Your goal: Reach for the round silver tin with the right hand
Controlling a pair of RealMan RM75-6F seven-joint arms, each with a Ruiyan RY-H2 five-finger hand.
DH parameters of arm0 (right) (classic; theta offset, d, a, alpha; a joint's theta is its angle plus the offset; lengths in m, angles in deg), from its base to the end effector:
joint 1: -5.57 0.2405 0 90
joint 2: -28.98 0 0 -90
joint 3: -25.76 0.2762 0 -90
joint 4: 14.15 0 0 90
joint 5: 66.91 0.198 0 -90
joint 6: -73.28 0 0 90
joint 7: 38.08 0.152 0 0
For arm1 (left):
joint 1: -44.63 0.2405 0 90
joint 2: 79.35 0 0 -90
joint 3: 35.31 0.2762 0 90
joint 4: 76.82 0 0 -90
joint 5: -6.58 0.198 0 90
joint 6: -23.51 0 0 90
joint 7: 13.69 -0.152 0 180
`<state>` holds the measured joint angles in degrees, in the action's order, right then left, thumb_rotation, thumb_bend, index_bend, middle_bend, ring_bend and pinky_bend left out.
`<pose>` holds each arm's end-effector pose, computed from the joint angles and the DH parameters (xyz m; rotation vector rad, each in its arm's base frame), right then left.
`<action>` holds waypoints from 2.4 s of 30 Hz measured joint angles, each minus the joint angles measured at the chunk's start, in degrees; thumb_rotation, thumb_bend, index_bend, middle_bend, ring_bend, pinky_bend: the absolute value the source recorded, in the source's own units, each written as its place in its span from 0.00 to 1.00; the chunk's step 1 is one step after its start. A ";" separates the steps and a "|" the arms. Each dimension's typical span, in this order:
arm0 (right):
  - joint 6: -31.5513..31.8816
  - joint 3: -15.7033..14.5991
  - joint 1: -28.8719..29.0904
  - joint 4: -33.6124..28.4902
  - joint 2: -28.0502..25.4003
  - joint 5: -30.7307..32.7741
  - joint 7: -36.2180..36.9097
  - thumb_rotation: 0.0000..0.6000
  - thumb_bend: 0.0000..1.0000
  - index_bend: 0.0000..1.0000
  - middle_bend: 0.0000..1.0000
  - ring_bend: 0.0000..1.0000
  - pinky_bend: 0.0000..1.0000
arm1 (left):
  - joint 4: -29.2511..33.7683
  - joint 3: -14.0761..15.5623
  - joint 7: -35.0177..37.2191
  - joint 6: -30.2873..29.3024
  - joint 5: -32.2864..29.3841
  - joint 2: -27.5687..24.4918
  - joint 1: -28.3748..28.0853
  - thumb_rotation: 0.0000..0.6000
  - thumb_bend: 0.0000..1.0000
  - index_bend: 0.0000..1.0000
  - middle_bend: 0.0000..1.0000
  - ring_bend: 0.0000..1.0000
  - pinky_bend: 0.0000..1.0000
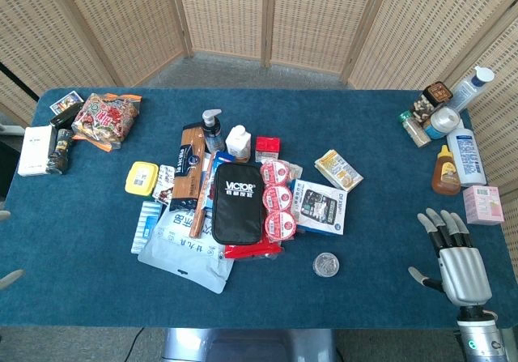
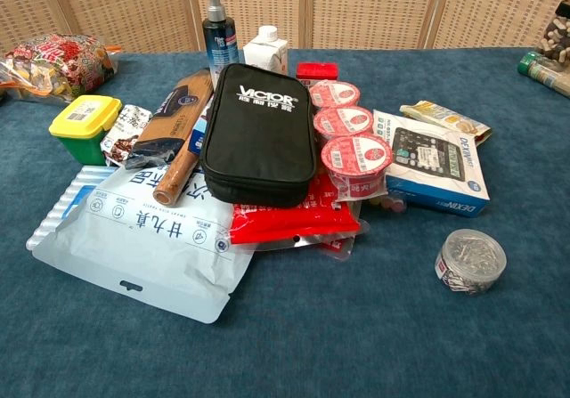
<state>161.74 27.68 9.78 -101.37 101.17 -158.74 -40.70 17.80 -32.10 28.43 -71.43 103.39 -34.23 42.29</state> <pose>-0.3154 -0.1822 0.1390 1.4360 -0.8421 0.9824 -0.3013 0.1523 0.2769 -1.3380 -1.2052 -1.3213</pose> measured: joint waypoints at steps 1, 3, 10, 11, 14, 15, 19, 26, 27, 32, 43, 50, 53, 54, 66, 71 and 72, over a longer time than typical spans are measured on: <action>-0.16 -0.03 0.04 0.13 0.04 0.06 0.04 1.00 0.00 0.10 0.04 0.00 0.00 | 0.03 0.00 -0.08 0.05 0.01 0.00 -0.01 1.00 0.00 0.24 0.00 0.00 0.00; -0.48 -0.10 0.12 0.51 0.10 0.18 0.22 1.00 0.00 0.11 0.04 0.00 0.00 | 0.16 0.03 -0.37 0.27 0.04 0.00 -0.05 1.00 0.00 0.24 0.00 0.00 0.00; -2.21 -1.78 0.90 1.40 -0.22 -1.95 2.58 1.00 0.00 0.11 0.05 0.00 0.00 | 0.76 0.04 -1.85 1.21 0.04 0.11 -0.32 1.00 0.00 0.24 0.00 0.00 0.00; -2.67 -2.39 1.18 1.51 -0.38 -2.90 3.50 1.00 0.00 0.11 0.05 0.00 0.00 | 0.92 0.04 -2.20 1.55 0.04 0.15 -0.44 1.00 0.00 0.24 0.00 0.00 0.00; -4.07 -3.85 2.24 2.01 -0.74 -5.26 6.35 1.00 0.00 0.13 0.06 0.00 0.00 | 1.36 0.09 -3.13 2.52 0.02 0.23 -0.79 1.00 0.00 0.24 0.00 0.00 0.00; -4.55 -4.27 2.63 2.18 -0.83 -5.92 7.25 1.00 0.00 0.14 0.06 0.00 0.00 | 1.50 0.12 -3.39 2.75 0.03 0.24 -0.87 1.00 0.00 0.24 0.00 0.00 0.00; -7.23 -6.19 4.46 2.57 -1.10 -8.53 9.77 1.00 0.00 0.14 0.06 0.00 0.00 | 1.88 0.14 -3.88 3.01 -0.17 0.22 -0.94 1.00 0.00 0.24 0.00 0.00 0.00; -12.88 -8.19 7.55 2.30 -0.21 -10.62 9.54 1.00 0.00 0.14 0.07 0.00 0.00 | 1.57 0.26 -3.48 3.89 -0.22 -0.06 -1.24 1.00 0.00 0.24 0.00 0.00 0.00; -13.71 -8.22 8.02 2.24 0.07 -10.60 9.37 1.00 0.00 0.13 0.07 0.00 0.00 | 1.54 0.25 -3.45 3.94 -0.30 -0.07 -1.26 1.00 0.00 0.24 0.00 0.00 0.00; -16.96 -7.57 10.46 0.77 1.70 -9.66 7.09 1.00 0.00 0.09 0.06 0.00 0.00 | 1.53 0.20 -3.38 4.08 -0.54 -0.12 -1.28 1.00 0.00 0.24 0.00 0.00 0.00; -21.59 -6.75 13.21 -1.07 6.06 -7.61 2.01 1.00 0.00 0.09 0.13 0.02 0.00 | 1.00 0.02 -2.26 4.15 -1.04 -0.24 -1.28 1.00 0.00 0.24 0.00 0.00 0.00; -23.81 -6.41 14.62 0.56 8.40 -5.50 2.06 1.00 0.00 0.10 0.13 0.02 0.00 | 0.68 -0.10 -1.73 4.48 -1.36 -0.24 -1.39 1.00 0.00 0.24 0.00 0.00 0.00; -24.28 -6.33 15.21 1.09 8.80 -5.24 2.16 1.00 0.00 0.10 0.14 0.02 0.00 | 0.65 -0.14 -1.73 4.66 -1.46 -0.21 -1.44 1.00 0.00 0.24 0.00 0.00 0.00; -24.40 -6.30 15.36 1.29 8.93 -5.15 2.12 1.00 0.00 0.10 0.14 0.03 0.01 | 0.66 -0.14 -1.76 4.74 -1.47 -0.20 -1.47 1.00 0.00 0.24 0.00 0.00 0.00; -24.25 -6.45 16.39 5.05 11.01 -4.44 5.68 1.00 0.00 0.18 0.30 0.24 0.26 | 1.06 -0.23 -2.82 5.37 -1.67 -0.02 -1.65 1.00 0.00 0.24 0.00 0.00 0.00; -23.19 -6.74 16.42 6.75 12.19 -4.70 6.47 1.00 0.00 0.22 0.36 0.33 0.36 | 1.29 -0.20 -3.38 5.49 -1.56 0.03 -1.67 1.00 0.00 0.24 0.00 0.00 0.00; -22.88 -6.76 16.38 7.03 12.39 -4.73 6.53 1.00 0.00 0.24 0.37 0.35 0.38 | 1.32 -0.21 -3.40 5.49 -1.59 0.04 -1.66 1.00 0.00 0.24 0.00 0.00 0.00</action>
<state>138.86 20.92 26.16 -94.34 113.56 -163.46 -34.17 19.12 -32.32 25.03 -65.93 101.80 -34.19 40.62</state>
